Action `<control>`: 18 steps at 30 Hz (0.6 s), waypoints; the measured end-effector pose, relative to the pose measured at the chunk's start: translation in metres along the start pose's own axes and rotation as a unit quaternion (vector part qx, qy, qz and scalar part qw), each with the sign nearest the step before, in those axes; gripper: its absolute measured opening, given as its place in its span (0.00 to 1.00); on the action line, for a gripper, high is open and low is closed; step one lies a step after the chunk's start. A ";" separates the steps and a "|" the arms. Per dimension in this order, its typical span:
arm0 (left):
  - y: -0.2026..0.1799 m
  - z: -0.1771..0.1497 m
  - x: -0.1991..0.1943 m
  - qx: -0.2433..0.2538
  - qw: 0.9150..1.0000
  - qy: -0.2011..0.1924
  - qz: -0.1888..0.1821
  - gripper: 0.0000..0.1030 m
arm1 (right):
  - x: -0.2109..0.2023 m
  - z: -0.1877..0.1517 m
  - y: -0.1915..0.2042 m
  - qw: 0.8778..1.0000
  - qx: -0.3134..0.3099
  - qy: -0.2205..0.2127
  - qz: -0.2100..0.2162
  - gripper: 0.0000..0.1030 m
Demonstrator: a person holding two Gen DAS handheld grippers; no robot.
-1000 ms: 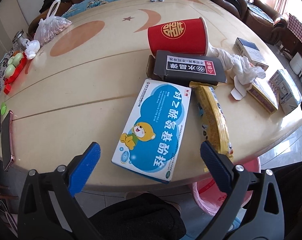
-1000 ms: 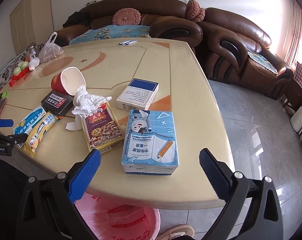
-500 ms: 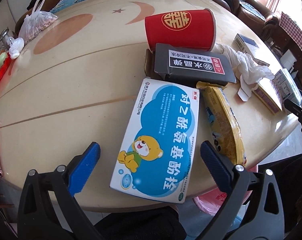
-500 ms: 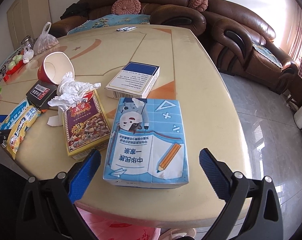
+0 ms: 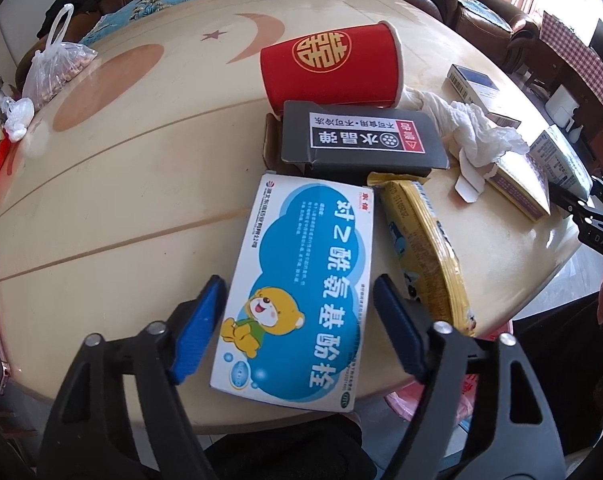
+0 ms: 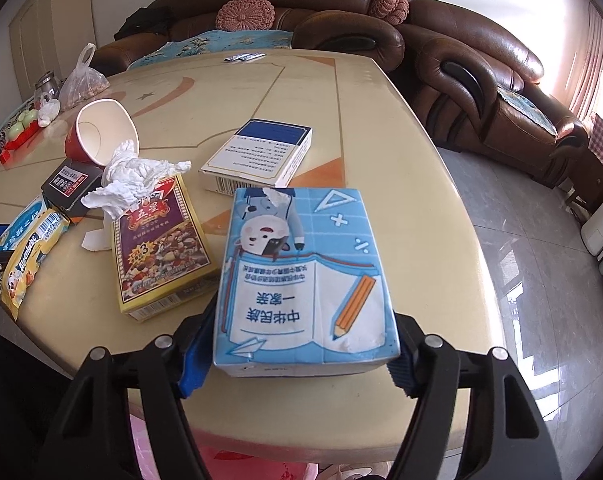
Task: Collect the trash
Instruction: 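Reach the left tool to the blue medicine box while the right tool reaches the tissue box, then close the left tool on the medicine box while the right tool grips the tissue box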
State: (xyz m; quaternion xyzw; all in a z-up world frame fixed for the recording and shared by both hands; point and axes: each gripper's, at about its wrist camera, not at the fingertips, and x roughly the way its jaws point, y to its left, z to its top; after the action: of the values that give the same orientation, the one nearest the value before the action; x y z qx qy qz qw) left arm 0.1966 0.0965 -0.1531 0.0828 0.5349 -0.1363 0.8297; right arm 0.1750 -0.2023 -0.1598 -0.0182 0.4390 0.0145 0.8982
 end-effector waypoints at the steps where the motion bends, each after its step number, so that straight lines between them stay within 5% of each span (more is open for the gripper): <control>1: -0.001 0.001 0.000 0.002 1.000 0.004 0.000 0.62 | -0.001 0.000 -0.001 1.000 0.003 -0.002 -0.002 0.66; 18: 0.011 0.004 -0.018 -0.055 0.998 -0.003 0.011 0.61 | -0.041 0.009 -0.002 0.999 0.007 -0.043 -0.029 0.66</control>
State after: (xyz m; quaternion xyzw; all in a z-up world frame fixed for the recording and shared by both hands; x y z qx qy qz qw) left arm 0.1966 0.1085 -0.1349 0.0426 0.5382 -0.0975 0.8361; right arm 0.1564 -0.2042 -0.1218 -0.0237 0.3991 -0.0137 0.9165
